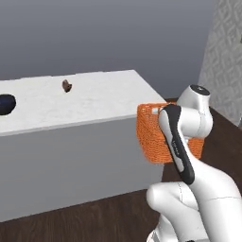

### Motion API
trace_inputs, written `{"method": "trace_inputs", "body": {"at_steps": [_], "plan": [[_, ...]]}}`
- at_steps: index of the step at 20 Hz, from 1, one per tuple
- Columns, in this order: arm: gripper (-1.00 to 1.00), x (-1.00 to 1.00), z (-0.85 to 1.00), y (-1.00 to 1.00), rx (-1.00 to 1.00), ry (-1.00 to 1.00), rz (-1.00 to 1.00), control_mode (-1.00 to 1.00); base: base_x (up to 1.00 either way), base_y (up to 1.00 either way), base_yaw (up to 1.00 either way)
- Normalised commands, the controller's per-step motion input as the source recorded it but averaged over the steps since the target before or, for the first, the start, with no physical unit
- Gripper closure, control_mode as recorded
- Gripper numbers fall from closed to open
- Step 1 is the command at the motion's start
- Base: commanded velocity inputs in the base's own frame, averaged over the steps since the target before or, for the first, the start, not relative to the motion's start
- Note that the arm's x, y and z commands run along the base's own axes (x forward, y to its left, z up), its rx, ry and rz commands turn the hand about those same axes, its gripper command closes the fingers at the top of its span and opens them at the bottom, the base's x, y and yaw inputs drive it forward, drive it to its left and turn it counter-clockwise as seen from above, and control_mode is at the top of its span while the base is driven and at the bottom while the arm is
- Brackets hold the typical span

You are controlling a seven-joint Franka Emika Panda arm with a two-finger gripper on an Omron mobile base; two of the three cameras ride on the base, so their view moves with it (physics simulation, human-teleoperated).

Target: Open the cabinet, pick up the bread from the cabinet and place it in the basket. Then move the basket to the dining counter.

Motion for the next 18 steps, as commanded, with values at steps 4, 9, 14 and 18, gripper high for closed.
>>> {"method": "trace_inputs", "body": {"at_steps": [4,9,14,18], "plan": [[1.0,0.0,0.0,0.0,0.0,0.0,0.0,1.0,0.76,-0.29,0.38],[1.0,0.0,0.0,0.0,0.0,0.0,0.0,1.0,0.78,-0.45,0.1],[1.0,0.0,0.0,0.0,0.0,0.0,0.0,1.0,0.79,-0.29,-0.06],[1.0,0.0,0.0,0.0,0.0,0.0,0.0,1.0,0.68,-0.01,-0.1]]}}
